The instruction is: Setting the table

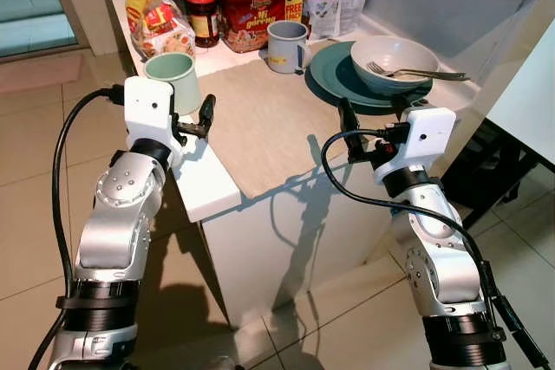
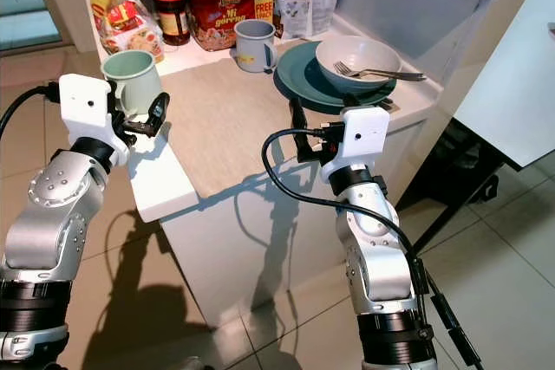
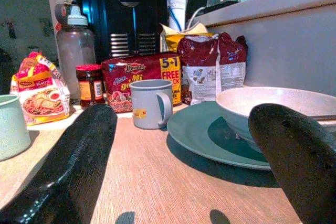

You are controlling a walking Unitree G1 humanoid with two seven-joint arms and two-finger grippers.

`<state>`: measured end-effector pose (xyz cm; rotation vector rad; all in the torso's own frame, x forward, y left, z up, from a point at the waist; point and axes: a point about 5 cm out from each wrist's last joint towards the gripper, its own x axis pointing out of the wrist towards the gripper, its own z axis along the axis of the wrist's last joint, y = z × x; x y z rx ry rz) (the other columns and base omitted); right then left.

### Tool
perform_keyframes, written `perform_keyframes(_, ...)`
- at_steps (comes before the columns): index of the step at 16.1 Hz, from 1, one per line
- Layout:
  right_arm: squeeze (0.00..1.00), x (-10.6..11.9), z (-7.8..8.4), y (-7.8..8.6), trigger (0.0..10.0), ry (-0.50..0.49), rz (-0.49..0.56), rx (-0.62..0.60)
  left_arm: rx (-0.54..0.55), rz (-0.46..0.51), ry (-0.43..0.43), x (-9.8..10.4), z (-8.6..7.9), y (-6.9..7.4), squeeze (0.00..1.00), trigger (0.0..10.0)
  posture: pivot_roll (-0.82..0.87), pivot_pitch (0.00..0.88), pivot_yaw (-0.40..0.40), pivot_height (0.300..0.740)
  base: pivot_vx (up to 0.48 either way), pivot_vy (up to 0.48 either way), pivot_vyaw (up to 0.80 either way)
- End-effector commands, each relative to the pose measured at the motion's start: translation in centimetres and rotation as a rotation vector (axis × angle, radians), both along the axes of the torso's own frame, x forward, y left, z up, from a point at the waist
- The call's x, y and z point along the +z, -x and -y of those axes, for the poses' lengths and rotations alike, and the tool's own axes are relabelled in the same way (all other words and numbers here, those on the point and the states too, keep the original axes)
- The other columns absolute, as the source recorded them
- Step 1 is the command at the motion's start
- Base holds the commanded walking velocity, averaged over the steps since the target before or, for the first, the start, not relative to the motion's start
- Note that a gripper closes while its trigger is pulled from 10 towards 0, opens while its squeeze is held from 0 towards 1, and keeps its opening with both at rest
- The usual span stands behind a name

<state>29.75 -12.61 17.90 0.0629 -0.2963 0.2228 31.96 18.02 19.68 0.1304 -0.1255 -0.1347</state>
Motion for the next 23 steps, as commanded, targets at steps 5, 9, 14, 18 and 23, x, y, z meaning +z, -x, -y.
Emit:
perform_keyframes(5,0.00,-0.2,0.1,-0.1,10.0,-0.004,-0.016,0.001,-0.009,0.000,0.003,0.1,0.1,-0.1,0.00,10.0,0.12,0.000,-0.024,0.740,0.000,0.000,0.00)
perform_keyframes(9,0.00,-0.2,0.1,-0.1,10.0,-0.004,-0.016,0.001,-0.009,0.000,0.003,0.1,0.1,-0.1,0.00,10.0,0.12,0.000,-0.024,0.740,0.000,0.000,0.00)
perform_keyframes(14,0.00,0.0,2.3,0.3,10.0,0.035,-0.077,0.192,0.059,0.034,0.075,0.5,-1.5,-3.7,0.11,10.0,0.10,0.000,-0.026,0.740,0.000,0.000,0.00)
perform_keyframes(18,0.00,0.0,2.6,0.3,10.0,0.062,-0.082,0.219,0.027,0.033,0.076,0.2,-1.4,-4.1,0.00,10.0,0.09,0.000,-0.026,0.740,0.000,0.000,0.00)
perform_keyframes(23,0.00,-1.8,0.4,2.3,10.0,0.137,-0.220,0.571,0.025,-0.077,0.016,-2.2,-2.6,-5.2,0.00,10.0,0.09,0.000,-0.013,0.740,0.000,0.000,0.00)
